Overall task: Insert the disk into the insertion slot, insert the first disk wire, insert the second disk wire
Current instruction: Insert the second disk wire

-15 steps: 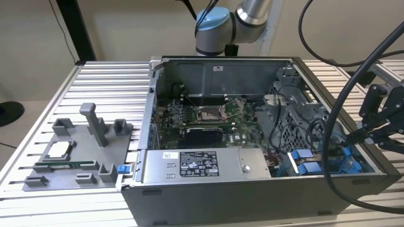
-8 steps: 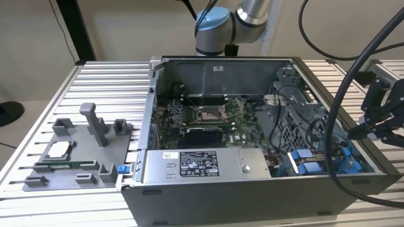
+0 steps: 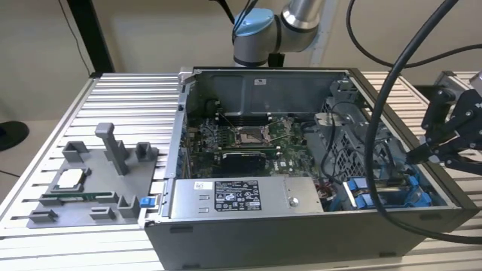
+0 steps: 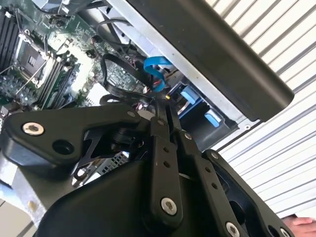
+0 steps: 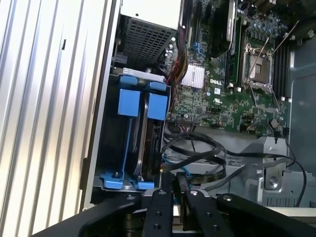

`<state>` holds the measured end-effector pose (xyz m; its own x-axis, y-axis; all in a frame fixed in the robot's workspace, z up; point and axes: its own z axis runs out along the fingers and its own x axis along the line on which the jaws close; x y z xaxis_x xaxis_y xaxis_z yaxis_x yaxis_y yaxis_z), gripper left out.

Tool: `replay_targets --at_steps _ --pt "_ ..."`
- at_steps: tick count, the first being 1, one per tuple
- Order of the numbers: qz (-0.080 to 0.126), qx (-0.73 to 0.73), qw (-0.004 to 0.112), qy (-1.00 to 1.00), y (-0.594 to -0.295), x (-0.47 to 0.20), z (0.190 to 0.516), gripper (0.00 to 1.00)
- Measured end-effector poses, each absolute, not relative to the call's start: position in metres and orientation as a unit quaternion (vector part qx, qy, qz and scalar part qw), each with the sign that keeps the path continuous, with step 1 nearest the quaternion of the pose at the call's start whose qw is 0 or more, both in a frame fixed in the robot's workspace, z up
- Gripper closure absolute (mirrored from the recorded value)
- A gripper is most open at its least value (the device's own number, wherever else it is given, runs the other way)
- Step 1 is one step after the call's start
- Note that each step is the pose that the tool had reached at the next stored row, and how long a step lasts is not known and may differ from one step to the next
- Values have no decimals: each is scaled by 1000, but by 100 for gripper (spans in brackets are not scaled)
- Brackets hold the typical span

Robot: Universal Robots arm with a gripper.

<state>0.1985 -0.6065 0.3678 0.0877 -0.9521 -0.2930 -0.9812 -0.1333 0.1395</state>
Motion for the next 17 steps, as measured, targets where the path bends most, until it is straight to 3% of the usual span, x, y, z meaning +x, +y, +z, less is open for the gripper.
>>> replay_targets --at_steps 17 --pt "151 -738 53 656 -605 150 376 100"
